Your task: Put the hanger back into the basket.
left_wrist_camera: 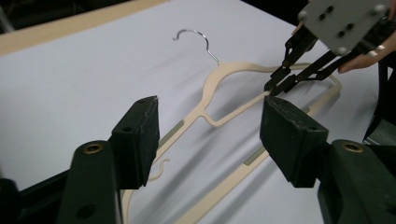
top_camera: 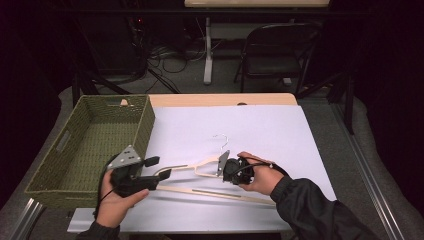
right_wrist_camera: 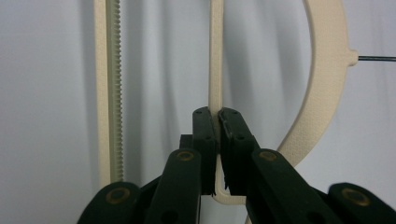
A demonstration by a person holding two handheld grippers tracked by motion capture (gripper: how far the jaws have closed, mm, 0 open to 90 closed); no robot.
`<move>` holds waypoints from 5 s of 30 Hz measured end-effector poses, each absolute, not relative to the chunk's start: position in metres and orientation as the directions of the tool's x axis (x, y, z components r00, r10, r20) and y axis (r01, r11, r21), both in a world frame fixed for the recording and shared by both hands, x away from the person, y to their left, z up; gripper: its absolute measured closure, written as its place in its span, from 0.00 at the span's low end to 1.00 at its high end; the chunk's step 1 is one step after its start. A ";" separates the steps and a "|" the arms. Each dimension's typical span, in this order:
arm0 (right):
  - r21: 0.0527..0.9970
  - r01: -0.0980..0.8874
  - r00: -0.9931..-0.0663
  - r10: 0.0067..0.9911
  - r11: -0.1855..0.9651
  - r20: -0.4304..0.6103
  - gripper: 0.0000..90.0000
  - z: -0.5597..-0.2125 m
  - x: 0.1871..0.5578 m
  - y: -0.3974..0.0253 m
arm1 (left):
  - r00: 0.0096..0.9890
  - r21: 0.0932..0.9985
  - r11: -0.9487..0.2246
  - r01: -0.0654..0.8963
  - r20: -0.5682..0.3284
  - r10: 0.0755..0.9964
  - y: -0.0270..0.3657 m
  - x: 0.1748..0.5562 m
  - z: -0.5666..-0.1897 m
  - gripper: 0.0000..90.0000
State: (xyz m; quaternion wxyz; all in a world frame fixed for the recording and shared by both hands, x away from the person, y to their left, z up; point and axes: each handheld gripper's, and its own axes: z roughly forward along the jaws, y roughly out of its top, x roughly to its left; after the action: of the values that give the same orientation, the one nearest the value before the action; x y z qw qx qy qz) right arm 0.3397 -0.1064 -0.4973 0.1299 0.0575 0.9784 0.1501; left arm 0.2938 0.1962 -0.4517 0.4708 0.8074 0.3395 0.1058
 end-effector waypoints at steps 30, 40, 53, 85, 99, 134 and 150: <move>0.243 -0.052 -0.949 0.028 0.969 -0.315 0.95 -0.500 0.321 -0.091 | 0.802 0.563 -0.603 0.564 -0.202 0.562 0.105 0.369 -0.516 0.81; 0.236 -0.046 -0.947 0.032 0.971 -0.319 0.95 -0.502 0.321 -0.089 | 0.807 0.556 -0.620 0.554 -0.173 0.565 0.103 0.367 -0.516 0.85; 0.344 0.071 -0.960 0.159 0.936 -0.232 0.78 -0.491 0.331 -0.101 | 0.816 0.595 -0.605 0.529 -0.162 0.555 0.109 0.356 -0.513 0.87; 0.522 0.203 -0.908 0.359 0.828 -0.217 0.83 -0.475 0.329 -0.106 | 0.852 0.645 -0.593 0.483 -0.191 0.487 0.123 0.322 -0.488 0.70; 0.535 0.163 -0.910 0.336 0.829 -0.243 0.83 -0.472 0.323 -0.107 | 0.870 0.552 -0.677 0.486 -0.233 0.435 0.132 0.319 -0.506 0.67; 0.612 0.128 -0.910 0.338 0.780 -0.240 0.66 -0.451 0.316 -0.112 | 0.905 0.602 -0.681 0.418 -0.213 0.368 0.135 0.306 -0.493 0.97; 0.731 0.224 -0.871 0.469 0.644 -0.147 0.56 -0.430 0.319 -0.168 | 0.846 0.692 -0.546 0.472 -0.182 0.501 0.178 0.277 -0.449 0.97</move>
State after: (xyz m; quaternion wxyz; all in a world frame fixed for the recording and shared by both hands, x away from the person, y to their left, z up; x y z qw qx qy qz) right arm 0.3186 -0.1685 -0.4297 0.1639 0.1942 0.8918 0.3743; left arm 0.2768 0.1780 -0.4490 0.3880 0.8789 0.2768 0.0189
